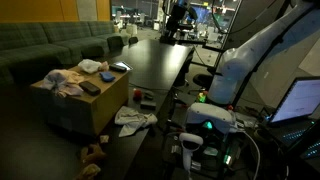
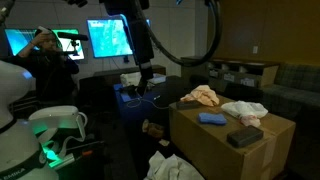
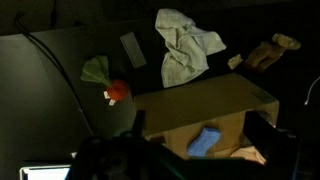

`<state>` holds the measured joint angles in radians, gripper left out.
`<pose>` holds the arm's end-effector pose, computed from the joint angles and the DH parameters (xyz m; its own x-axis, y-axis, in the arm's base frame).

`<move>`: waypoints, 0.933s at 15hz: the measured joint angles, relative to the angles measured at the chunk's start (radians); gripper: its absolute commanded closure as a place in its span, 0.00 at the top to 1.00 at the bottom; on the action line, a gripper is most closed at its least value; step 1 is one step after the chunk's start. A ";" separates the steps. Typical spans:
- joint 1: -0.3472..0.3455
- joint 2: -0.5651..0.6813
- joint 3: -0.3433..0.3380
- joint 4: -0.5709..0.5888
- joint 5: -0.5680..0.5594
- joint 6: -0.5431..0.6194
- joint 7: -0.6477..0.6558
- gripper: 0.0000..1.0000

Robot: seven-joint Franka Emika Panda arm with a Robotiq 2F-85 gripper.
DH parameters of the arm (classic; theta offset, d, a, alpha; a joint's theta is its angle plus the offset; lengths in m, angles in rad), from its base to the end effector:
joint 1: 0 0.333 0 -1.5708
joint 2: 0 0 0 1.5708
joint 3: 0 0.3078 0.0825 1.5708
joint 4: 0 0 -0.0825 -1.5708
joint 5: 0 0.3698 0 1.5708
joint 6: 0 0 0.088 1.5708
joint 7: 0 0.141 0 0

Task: Pick up all the objects that are on the box and put them on the table, then pick up the objects that are on the table and put them on the box

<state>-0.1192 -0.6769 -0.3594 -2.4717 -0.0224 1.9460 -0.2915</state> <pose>0.3204 -0.1758 0.4810 0.9768 -0.1303 0.1700 -0.1038 -0.9822 -0.1569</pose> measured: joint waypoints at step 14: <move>0.009 0.032 0.048 0.008 0.001 0.014 0.002 1.00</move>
<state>-0.1100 -0.6450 -0.3117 -2.4640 -0.0217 1.9601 -0.2899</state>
